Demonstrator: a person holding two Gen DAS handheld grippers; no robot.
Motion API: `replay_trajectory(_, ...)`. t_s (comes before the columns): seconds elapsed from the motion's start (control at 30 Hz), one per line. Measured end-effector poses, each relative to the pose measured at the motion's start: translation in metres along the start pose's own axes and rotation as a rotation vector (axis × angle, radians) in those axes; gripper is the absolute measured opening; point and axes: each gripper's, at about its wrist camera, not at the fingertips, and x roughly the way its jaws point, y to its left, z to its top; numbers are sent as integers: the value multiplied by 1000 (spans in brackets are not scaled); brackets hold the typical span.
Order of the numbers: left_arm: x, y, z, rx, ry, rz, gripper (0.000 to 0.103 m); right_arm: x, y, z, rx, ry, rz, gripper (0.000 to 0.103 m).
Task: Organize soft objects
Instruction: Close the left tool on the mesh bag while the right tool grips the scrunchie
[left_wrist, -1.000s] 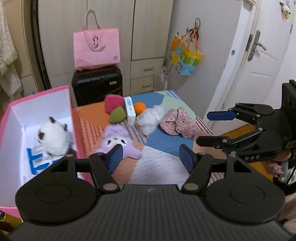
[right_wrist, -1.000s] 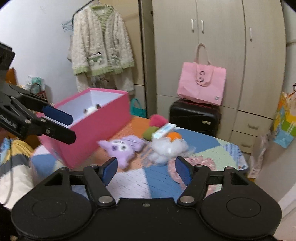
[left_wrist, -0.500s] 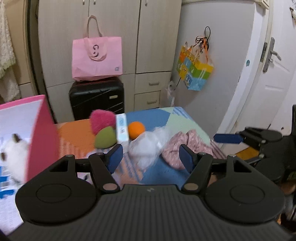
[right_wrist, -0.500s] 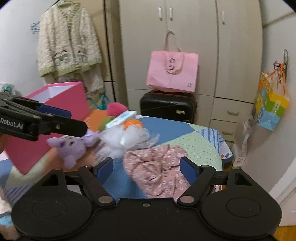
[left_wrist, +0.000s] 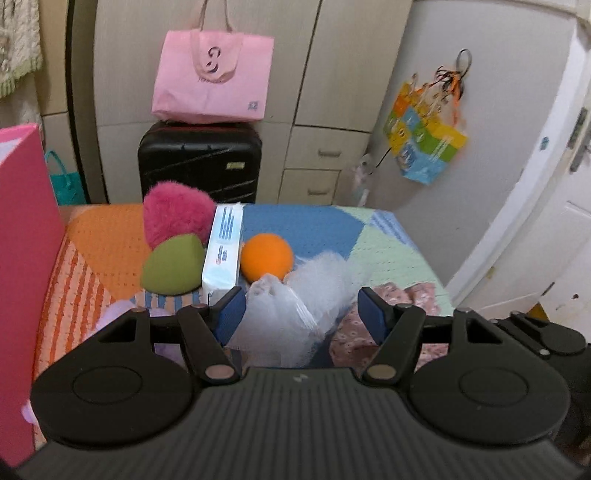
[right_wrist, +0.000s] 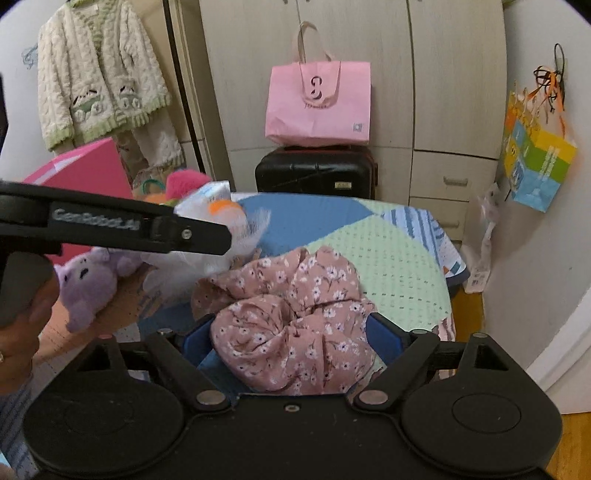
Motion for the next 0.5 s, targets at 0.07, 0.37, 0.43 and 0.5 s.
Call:
replay_trajectory(0.07,5,0,-2,-10,17,10,66,3,1,-2,-7,5,-6,90)
replay_trajectory(0.37,5,-4,-16,1,8,59,38,-4,7,-12,-49,-46,2,50)
replay_trajectory(0.43,5,-5,-18,10,1,64,37,-6,9,-13,-44,-50,13,37)
replay_trajectory(0.5,4,-5,-19,13,-7,66,36,-9,10,-16,-39,-58,17,23)
